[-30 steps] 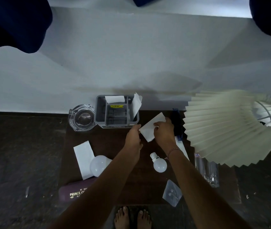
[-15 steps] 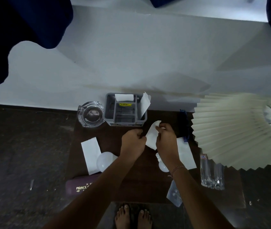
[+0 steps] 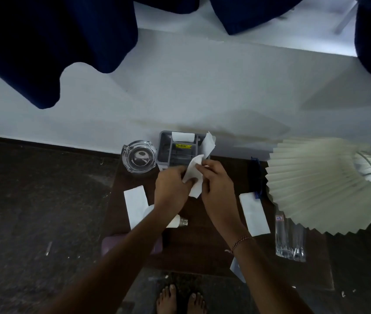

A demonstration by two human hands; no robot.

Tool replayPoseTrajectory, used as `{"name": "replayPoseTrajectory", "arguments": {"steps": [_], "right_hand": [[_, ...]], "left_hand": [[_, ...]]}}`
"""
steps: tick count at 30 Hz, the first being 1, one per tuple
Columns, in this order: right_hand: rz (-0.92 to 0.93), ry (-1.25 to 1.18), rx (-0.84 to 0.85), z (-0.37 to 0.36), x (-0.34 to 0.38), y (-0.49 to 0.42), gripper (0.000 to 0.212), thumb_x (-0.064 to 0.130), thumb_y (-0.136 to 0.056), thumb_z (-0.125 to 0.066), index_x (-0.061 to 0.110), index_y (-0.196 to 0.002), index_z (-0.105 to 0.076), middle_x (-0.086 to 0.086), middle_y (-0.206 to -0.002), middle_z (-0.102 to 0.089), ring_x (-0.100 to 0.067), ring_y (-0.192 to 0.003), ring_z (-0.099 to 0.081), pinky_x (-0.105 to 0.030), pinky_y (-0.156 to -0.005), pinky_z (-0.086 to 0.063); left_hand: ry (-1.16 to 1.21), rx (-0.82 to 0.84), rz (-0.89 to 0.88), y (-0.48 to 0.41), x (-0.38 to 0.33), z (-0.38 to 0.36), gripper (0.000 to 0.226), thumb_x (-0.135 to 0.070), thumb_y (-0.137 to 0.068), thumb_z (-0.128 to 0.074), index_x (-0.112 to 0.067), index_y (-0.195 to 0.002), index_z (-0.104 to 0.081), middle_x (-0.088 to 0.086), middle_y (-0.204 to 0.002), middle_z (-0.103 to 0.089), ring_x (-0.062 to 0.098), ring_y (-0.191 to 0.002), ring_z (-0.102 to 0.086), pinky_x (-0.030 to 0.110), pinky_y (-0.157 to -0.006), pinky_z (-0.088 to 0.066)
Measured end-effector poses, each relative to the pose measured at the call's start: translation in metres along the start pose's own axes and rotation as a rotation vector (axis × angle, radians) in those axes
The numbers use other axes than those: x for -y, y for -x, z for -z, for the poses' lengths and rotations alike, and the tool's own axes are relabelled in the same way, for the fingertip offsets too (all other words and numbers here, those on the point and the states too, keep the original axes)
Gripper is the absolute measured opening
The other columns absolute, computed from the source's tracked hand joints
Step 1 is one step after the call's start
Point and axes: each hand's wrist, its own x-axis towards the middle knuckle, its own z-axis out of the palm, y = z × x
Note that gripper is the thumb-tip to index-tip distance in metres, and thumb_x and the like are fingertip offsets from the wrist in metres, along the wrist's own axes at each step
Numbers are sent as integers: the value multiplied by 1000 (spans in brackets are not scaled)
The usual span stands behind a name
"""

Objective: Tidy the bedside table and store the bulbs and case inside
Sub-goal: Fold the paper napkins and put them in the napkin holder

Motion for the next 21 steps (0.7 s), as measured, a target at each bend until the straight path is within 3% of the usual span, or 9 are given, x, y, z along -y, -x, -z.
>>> {"name": "replayPoseTrajectory", "arguments": {"steps": [4, 7, 10, 12, 15, 17, 19, 21], "right_hand": [[91, -66, -105, 7, 19, -9, 37, -6, -87, -47, 9, -117, -62, -5, -132, -49, -12, -118, -47, -13, -99, -37], [-60, -184, -231, 7, 28, -19, 25, 4, -91, -48, 10, -111, -62, -5, -114, -50, -10, -97, -55, -13, -82, -50], [-485, -748, 12, -3, 42, -34, 24, 21, -96, -44, 7, -110, -57, -3, -92, -59, -11, -77, -61, -14, -65, -55], [-664, -956, 141, -11, 50, -48, 27, 31, -97, -41, 9, -100, -58, -6, -85, -62, -16, -76, -62, -26, -72, -55], [-694, -987, 175, -20, 59, -67, 40, 47, -94, -37, 18, -78, -58, -4, -79, -63, -17, -74, -61, -37, -83, -54], [-655, -1005, 191, -21, 62, -76, 50, 57, -91, -32, 19, -74, -60, 0, -74, -66, -14, -69, -64, -35, -76, -55], [-612, -993, 238, -22, 63, -84, 59, 64, -89, -26, 18, -79, -63, -1, -77, -68, -15, -71, -67, -36, -76, -56], [-589, -954, 266, -24, 66, -90, 67, 69, -86, -22, 17, -89, -63, -5, -85, -67, -23, -82, -67, -46, -89, -53]], "left_hand": [[-61, -93, 35, -9, 4, 22, 21, -29, -83, -64, -12, -92, -72, 6, -82, -73, 12, -62, -57, 21, -57, -36], [-61, -220, 96, -20, 9, 39, 26, -33, -81, -66, -11, -91, -73, 7, -80, -73, 8, -55, -47, 16, -46, -26], [11, -302, 128, -32, 13, 52, 23, -32, -79, -68, -12, -87, -74, 6, -80, -74, 12, -62, -53, 19, -50, -32], [62, -319, 125, -39, 11, 57, 22, -31, -79, -68, -12, -88, -75, 6, -81, -74, 15, -66, -59, 22, -60, -42], [102, -290, 116, -45, 5, 59, 18, -24, -79, -64, -12, -87, -74, 0, -74, -73, 12, -62, -60, 21, -58, -45], [176, -237, 127, -47, 1, 60, 17, -17, -79, -56, -12, -73, -71, -10, -50, -62, 2, -47, -53, 14, -46, -37], [341, -171, 155, -49, -3, 61, 26, -15, -80, -47, -13, -68, -70, -10, -51, -64, -1, -52, -58, 16, -53, -45], [518, -133, 222, -52, -5, 62, 32, -17, -84, -42, -11, -86, -74, 2, -82, -75, 14, -82, -69, 32, -79, -56]]}}
